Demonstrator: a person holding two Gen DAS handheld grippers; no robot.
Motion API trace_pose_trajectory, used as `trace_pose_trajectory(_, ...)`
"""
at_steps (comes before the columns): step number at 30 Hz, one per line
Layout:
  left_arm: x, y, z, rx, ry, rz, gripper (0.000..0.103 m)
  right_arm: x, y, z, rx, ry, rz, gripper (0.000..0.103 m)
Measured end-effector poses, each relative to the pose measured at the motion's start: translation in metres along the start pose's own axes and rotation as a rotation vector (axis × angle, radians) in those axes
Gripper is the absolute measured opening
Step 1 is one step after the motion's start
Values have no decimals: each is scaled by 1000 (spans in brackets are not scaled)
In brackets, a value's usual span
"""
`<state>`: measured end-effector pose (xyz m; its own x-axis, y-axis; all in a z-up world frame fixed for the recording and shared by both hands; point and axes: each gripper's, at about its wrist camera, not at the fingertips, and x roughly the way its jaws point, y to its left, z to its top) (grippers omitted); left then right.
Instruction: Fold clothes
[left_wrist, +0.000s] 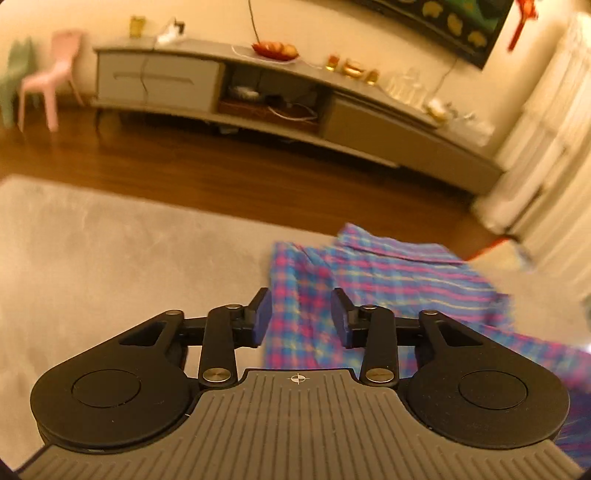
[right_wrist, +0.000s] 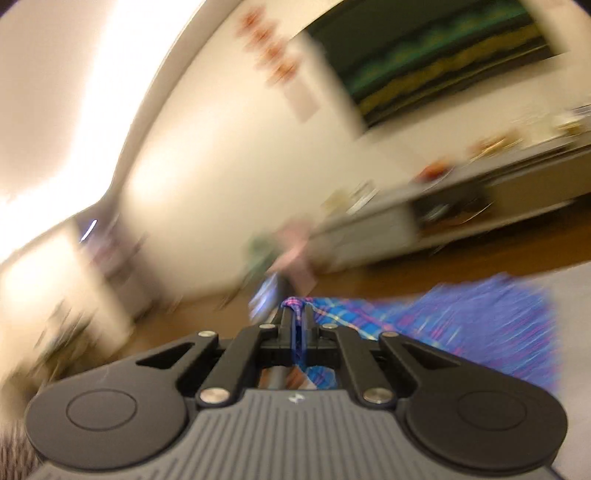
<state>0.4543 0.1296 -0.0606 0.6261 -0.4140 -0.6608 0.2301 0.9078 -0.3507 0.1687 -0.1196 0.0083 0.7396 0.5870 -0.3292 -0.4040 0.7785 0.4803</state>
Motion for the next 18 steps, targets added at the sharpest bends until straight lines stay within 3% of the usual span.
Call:
trace_pose_trajectory(1, -7, 5, -5, -6, 26, -39, 38, 7, 14, -7, -25, 21, 30, 2)
trace_pose_trajectory(4, -18, 19, -23, -36, 106, -130, 39, 56, 29, -71, -121, 183, -80, 2)
trace_pose_trajectory(6, -21, 23, -36, -52, 136, -184, 40, 74, 25, -103, -153, 253, -156, 2)
trace_pose_trajectory(9, -17, 19, -49, -60, 175, -271, 43, 81, 27, -131, -154, 305, -183, 2)
trace_pose_trajectory(11, -10, 12, -51, -62, 186, -313, 45, 80, 40, -131, -211, 268, -217, 2)
trace_pose_trajectory(14, 2, 2, -48, -85, 190, -372, 46, 66, 55, -111, -287, 142, -268, 2)
trace_pose_trajectory(17, 9, -2, -45, -139, 178, -459, 50, 52, 81, -102, -349, 37, -208, 3)
trace_pose_trajectory(18, 11, -1, -44, -148, 178, -489, 51, 53, 89, -104, -373, 48, -174, 2)
